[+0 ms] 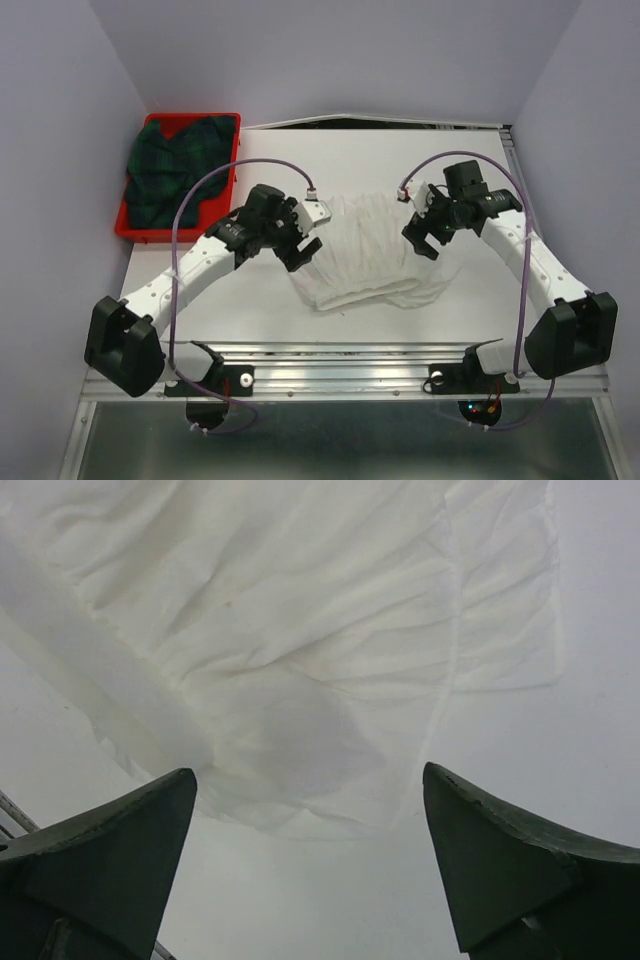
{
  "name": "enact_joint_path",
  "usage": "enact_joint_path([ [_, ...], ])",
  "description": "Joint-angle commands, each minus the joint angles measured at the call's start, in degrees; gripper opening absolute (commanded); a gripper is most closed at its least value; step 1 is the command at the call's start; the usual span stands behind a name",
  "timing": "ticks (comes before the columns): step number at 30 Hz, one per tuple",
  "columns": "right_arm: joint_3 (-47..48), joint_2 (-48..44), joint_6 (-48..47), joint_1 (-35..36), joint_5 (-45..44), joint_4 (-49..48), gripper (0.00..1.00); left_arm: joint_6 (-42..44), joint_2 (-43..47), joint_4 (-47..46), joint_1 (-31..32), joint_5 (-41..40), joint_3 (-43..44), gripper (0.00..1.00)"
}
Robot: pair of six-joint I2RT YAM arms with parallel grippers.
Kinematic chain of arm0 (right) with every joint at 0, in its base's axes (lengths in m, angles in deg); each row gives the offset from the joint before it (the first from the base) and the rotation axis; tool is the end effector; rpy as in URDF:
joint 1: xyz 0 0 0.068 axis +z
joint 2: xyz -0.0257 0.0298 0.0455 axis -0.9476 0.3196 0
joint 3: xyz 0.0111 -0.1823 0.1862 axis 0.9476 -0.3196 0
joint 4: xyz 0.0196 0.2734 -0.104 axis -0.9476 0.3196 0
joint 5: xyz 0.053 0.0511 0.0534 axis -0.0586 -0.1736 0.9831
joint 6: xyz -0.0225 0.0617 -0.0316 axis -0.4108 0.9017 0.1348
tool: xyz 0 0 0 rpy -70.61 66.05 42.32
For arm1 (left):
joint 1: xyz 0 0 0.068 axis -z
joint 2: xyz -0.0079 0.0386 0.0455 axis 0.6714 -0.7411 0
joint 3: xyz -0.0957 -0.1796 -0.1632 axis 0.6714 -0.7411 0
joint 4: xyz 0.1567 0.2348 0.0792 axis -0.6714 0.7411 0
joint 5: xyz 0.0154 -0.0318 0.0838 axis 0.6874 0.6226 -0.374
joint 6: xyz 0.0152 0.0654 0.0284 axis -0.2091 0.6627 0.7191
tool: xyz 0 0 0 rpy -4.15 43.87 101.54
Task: Fold and stack the skirts
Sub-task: Flatten the skirt out
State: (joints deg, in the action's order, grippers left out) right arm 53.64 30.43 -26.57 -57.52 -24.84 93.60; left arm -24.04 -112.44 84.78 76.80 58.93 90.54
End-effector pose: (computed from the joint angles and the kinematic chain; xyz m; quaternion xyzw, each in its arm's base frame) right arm 0.3058 0.0944 0.2548 -0.4830 0.8236 0.0821 0.2858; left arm 0.2584 -0.2034 0.2424 0.5318 0.7148 -0.1751 0.4190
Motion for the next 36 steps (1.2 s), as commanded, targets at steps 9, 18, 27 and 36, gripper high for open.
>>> enact_joint_path([
  [9, -1.81, -3.12, 6.22, 0.13, -2.77, -3.84, 0.96, -3.6, -9.28, -4.29, -7.99, 2.91, 5.33, 0.84],
  [18, 2.86, 18.04, 20.13, 3.29, -11.44, -10.44, 0.63, -28.04, -16.14, -12.98, -20.3, 8.53, 2.96, 0.76],
  [27, 11.01, 37.55, 12.23, 3.29, -26.15, -23.28, 0.54, -34.99, -13.87, -21.86, -21.71, 11.07, -4.32, 0.64],
  [36, 34.03, 46.03, 5.63, 3.82, -24.41, -29.54, 0.57, -32.1, -2.8, -28.82, -21.62, 18.73, -11.55, 0.64],
])
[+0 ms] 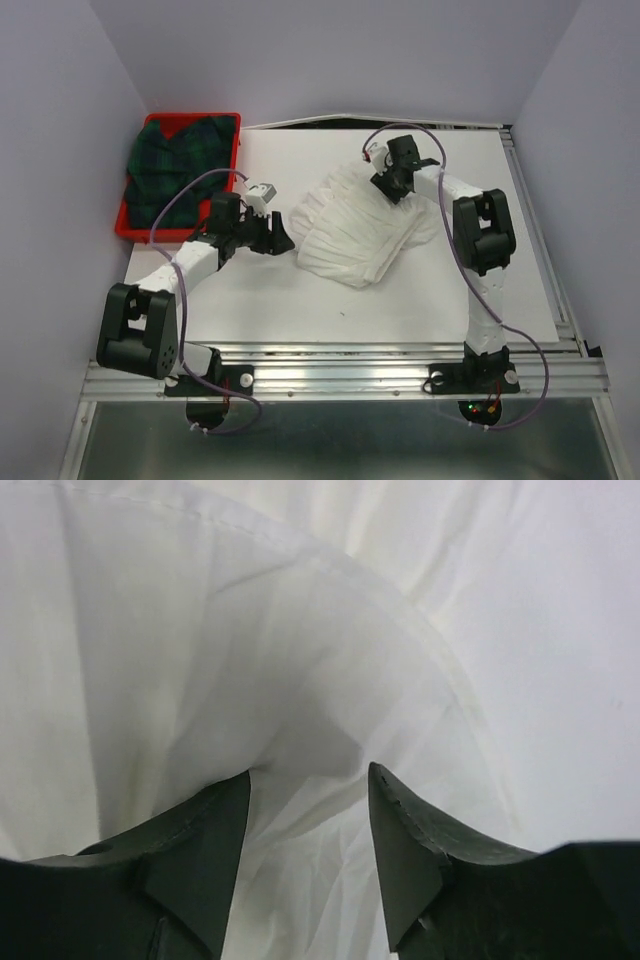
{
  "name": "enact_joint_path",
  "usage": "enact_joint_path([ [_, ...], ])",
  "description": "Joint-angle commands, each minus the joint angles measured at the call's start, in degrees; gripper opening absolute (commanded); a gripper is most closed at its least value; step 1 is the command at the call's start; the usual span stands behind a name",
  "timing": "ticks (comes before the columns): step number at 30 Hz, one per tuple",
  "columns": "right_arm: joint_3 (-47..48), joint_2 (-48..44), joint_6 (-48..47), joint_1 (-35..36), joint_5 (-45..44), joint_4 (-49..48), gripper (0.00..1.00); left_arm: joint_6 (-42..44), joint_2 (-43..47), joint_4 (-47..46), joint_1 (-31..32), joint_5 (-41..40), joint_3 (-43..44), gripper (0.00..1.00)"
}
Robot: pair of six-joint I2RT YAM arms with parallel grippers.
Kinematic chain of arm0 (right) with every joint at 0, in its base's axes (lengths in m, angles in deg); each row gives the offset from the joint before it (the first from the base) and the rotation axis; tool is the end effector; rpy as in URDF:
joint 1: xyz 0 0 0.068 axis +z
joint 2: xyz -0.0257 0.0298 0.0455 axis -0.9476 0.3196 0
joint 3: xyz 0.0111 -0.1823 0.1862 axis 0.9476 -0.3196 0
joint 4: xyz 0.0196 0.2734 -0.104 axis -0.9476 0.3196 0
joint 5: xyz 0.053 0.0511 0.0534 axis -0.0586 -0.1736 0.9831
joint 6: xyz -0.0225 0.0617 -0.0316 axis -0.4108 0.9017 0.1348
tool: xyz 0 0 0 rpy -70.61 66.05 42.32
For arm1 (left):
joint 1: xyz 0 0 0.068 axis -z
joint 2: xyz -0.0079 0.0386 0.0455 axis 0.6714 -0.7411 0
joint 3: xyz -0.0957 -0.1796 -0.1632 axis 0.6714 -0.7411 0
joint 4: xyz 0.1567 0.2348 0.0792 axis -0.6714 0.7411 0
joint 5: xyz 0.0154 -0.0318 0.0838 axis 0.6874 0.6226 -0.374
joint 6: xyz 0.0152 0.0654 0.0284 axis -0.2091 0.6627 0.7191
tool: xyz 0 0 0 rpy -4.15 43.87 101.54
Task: Fold and stack the skirts
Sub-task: Flatten the skirt out, then fold the skirt
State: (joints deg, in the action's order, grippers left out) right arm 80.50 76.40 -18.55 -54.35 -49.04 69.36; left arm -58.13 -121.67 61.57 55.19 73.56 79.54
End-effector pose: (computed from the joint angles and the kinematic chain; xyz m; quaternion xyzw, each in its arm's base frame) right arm 0.4906 0.1430 0.1274 -0.3951 0.8657 -0.0976 0.2915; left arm 0.3222 -0.1097 0.1650 0.1941 0.8384 -0.3281 0.3897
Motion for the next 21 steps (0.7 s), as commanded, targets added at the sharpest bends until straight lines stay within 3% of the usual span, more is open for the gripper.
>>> enact_joint_path([
  [1, 8.67, -1.51, -1.61, 0.65, 2.06, -3.37, 0.57, 3.83, 7.22, -4.74, -0.01, 3.58, -0.29, 0.65],
  [5, 6.42, -14.42, -2.47, 0.65, 18.29, 5.95, 0.63, 21.73, 9.16, 2.29, -0.01, 2.0, 4.89, 0.7],
  [9, -10.44, -29.36, -9.15, 4.42, 26.6, 14.22, 0.63, 47.8, 9.34, 7.31, -0.01, -0.64, 5.86, 0.7],
  [13, -28.37, -43.68, -13.54, 13.98, 23.2, 11.6, 0.62, 62.71, 5.13, 10.99, 0.25, 1.46, 7.61, 0.69],
  [16, -38.29, -46.79, -15.74, 18.74, 16.54, 6.25, 0.63, 70.78, 1.96, 11.36, 0.78, 1.99, 7.45, 0.67],
  [21, -44.13, -46.54, -18.81, 23.23, 12.28, -2.01, 0.65, 82.67, -0.59, 10.13, 1.31, 1.21, 4.9, 0.68],
])
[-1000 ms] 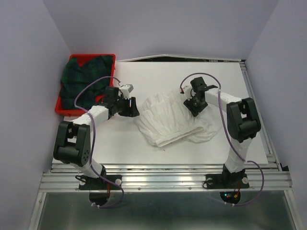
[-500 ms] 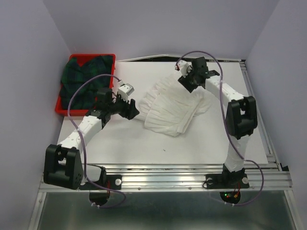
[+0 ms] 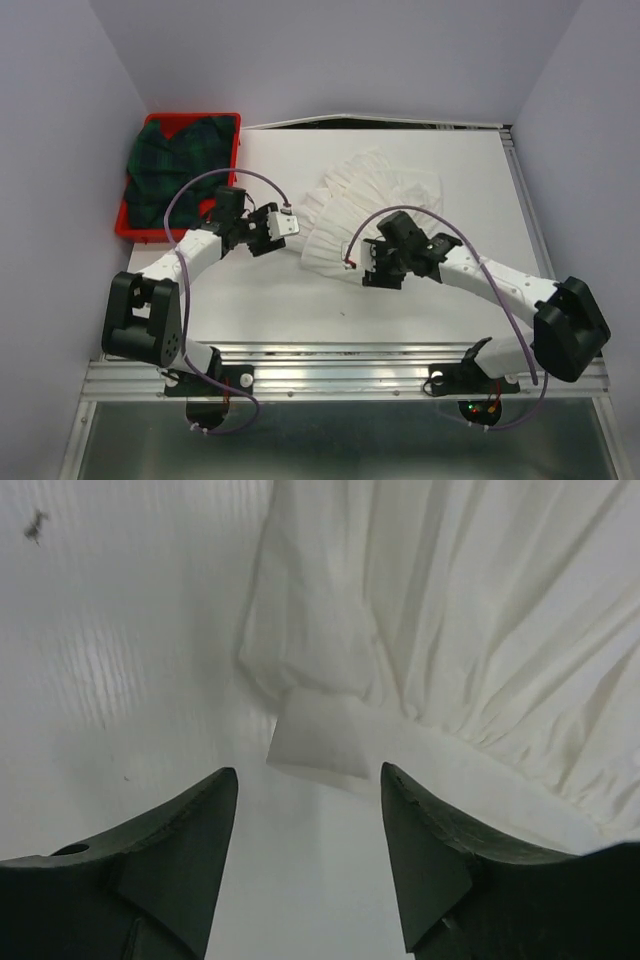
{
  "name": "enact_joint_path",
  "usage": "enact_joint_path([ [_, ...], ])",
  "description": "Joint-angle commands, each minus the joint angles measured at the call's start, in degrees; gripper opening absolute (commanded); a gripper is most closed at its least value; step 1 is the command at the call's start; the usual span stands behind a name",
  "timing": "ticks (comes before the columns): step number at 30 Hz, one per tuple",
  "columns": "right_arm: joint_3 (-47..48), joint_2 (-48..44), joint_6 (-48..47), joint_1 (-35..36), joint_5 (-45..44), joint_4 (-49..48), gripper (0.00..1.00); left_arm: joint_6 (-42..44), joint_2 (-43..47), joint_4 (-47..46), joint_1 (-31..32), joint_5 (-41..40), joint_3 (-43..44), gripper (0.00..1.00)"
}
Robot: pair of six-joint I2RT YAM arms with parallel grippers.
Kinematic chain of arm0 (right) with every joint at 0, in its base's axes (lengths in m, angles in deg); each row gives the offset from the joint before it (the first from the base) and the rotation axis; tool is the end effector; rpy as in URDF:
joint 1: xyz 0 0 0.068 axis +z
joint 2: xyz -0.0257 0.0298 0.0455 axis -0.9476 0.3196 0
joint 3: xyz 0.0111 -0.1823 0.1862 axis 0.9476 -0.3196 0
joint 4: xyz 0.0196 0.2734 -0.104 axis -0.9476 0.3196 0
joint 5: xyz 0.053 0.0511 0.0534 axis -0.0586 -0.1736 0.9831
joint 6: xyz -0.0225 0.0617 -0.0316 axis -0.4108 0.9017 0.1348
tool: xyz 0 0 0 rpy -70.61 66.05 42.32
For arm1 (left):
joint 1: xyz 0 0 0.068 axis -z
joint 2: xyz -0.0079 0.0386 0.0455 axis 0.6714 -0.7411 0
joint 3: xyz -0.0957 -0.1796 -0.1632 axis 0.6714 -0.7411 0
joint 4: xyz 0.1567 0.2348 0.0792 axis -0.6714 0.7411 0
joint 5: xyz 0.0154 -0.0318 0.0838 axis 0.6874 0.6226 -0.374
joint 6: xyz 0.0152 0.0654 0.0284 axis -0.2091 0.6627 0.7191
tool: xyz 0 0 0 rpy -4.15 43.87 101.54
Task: Fold and stack the skirts
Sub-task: Fold the skirt
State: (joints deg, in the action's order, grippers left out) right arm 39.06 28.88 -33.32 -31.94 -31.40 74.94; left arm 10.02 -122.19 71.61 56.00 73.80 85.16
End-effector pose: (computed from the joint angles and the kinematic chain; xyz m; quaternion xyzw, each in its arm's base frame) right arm 0.2393 0.2120 0.1945 -0.6811 0.6587 0.0677 0.3125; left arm 0.3261 -0.1157 0.1803 0.6371 0.6015 -0.0792 0.4754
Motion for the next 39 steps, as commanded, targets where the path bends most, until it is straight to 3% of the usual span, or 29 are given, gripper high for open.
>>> enact_joint_path([
  [1, -3.22, 1.34, -4.66, 1.53, -5.53, -8.74, 0.66, 15.93, -0.59, -0.25, 0.59, 0.88, -1.15, 0.68],
  [6, -6.21, 4.06, -7.12, 2.86, -5.45, -13.14, 0.68, 25.08, -3.76, -1.92, 0.94, -0.53, -3.44, 0.68],
  [16, -10.69, 6.79, -7.74, 3.38, -6.85, -19.73, 0.56, 26.68, -10.96, -7.11, 3.75, -2.73, -2.22, 0.66],
  [21, -10.96, 6.79, -7.48, 4.0, -7.29, -20.43, 0.51, 24.65, -13.43, -9.04, 4.37, -3.96, -0.11, 0.55],
  [23, -11.13, 5.56, -7.56, 4.0, -6.94, -20.17, 0.36, 24.73, -13.52, -8.96, 4.37, -4.22, -0.1, 0.48],
  [24, -11.31, 5.12, -7.83, 4.0, -6.76, -19.82, 0.3, 25.26, -13.34, -8.87, 4.37, -4.4, -0.28, 0.38],
  [25, -11.4, 4.51, -7.83, 4.0, -6.76, -19.39, 0.18, 25.61, -13.17, -8.78, 4.37, -4.48, -0.54, 0.34],
  [26, -11.66, 4.16, -7.83, 4.0, -6.85, -19.12, 0.11, 25.79, -12.99, -8.7, 4.37, -4.49, -0.63, 0.25],
  [28, -12.1, 2.31, -7.48, 4.0, -7.2, -19.12, 0.01, 25.53, -11.59, -8.26, 4.37, -4.31, -0.81, 0.17],
  [29, -12.27, 1.52, -7.04, 4.0, -7.46, -19.03, 0.01, 25.44, -10.97, -7.82, 4.37, -4.05, -1.07, 0.13],
  [30, -12.28, 0.73, -5.47, 4.0, -7.81, -18.68, 0.01, 24.92, -9.23, -7.73, 4.37, -3.79, -1.42, 0.02],
  [31, -12.01, 0.03, -4.76, 4.0, -7.82, -18.24, 0.01, 24.39, -7.99, -7.64, 4.37, -3.52, -1.86, 0.0],
  [39, -7.27, -8.94, 8.75, 4.0, -2.29, -6.38, 0.01, 22.63, 7.65, 5.86, 3.32, -2.29, -5.73, 0.0],
])
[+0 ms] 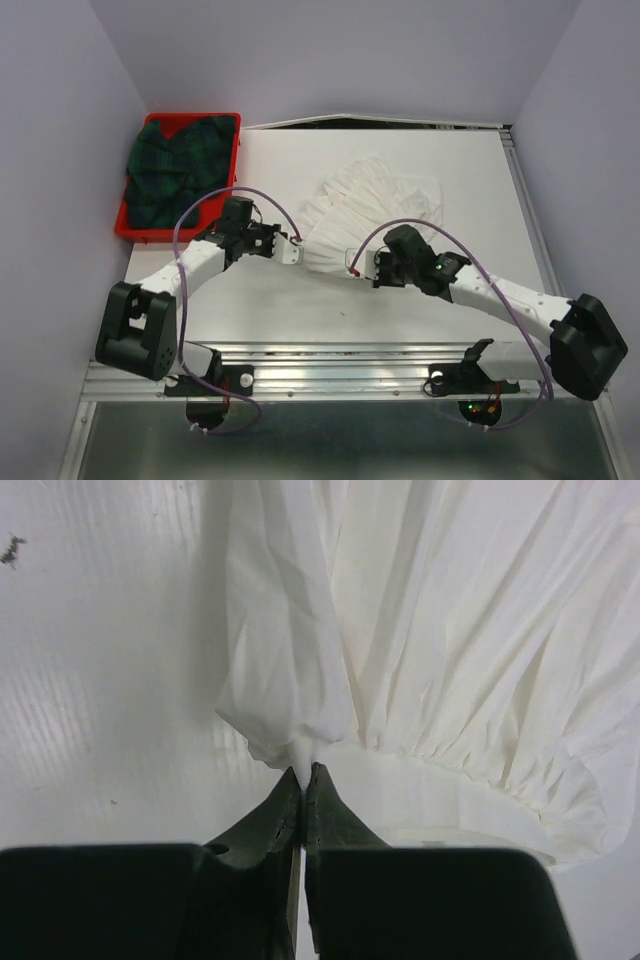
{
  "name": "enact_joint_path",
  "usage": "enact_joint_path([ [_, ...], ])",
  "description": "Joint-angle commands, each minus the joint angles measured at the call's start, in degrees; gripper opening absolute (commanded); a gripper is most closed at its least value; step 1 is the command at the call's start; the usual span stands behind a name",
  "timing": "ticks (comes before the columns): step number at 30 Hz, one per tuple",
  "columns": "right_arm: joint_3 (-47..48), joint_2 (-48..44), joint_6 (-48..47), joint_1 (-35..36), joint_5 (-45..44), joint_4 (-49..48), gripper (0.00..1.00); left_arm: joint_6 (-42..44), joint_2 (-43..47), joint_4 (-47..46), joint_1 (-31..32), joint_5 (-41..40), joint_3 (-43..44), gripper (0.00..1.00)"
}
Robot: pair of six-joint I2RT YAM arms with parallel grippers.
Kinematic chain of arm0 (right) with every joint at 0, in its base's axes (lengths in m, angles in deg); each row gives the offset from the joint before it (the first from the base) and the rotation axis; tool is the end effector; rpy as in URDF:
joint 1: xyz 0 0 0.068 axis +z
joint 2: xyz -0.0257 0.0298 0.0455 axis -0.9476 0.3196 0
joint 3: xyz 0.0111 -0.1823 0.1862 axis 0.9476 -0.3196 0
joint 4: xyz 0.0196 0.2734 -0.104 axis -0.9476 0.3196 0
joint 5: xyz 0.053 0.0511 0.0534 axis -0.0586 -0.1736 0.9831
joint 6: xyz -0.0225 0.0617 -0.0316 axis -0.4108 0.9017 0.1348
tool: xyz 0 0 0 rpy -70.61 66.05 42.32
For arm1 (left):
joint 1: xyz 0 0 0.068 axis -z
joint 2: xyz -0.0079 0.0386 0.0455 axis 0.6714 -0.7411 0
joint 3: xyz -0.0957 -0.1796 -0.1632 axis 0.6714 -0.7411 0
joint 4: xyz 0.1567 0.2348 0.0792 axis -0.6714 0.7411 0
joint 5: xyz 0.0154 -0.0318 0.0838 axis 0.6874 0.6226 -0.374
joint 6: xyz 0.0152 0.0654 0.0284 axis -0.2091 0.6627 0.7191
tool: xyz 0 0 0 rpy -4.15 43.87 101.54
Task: Fold and stack the skirts
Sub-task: Fold the skirt
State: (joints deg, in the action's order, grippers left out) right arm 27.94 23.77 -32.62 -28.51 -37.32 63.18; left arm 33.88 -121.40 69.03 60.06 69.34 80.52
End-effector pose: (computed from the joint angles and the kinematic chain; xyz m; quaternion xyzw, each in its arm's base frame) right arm 0.2173 0.2092 0.1671 -0.6777 0.6428 0.0269 0.3559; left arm 0.3080 -0.1314 0.1583 0.7636 0.4531 0.0277 0.4591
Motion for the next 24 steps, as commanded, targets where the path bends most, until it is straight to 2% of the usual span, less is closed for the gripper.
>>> enact_joint_path([
  [1, 4.29, -4.44, 9.39, 0.57, 4.16, 6.26, 0.01, -1.59, 10.18, 9.87, -1.01, 2.34, -1.36, 0.0],
  [6, 6.4, -7.69, 19.39, 0.57, 9.61, 9.95, 0.01, -7.37, 21.18, 14.36, -1.37, 2.7, -2.06, 0.0],
  [11, 6.76, -10.06, 27.93, 0.57, 11.38, 10.31, 0.01, -17.48, 24.28, 11.03, -1.37, 3.31, 2.14, 0.0],
  [13, 6.76, -10.68, 31.79, 0.57, 11.11, 10.31, 0.01, -23.26, 21.93, 7.35, -1.37, 3.75, 4.34, 0.0],
  [17, 6.58, -12.0, 38.13, -1.62, 10.59, 9.17, 0.01, -29.26, 14.45, 3.47, -1.28, 4.98, 11.46, 0.0],
  [20, 7.55, -12.35, 42.44, -8.2, 12.94, 8.99, 0.01, -34.18, 9.09, -1.97, -0.58, 4.98, 16.72, 0.0],
  [24, 9.39, -11.65, 46.4, -20.06, 21.54, 9.08, 0.01, -37.61, 1.71, -4.44, 1.62, 3.84, 24.55, 0.0],
])
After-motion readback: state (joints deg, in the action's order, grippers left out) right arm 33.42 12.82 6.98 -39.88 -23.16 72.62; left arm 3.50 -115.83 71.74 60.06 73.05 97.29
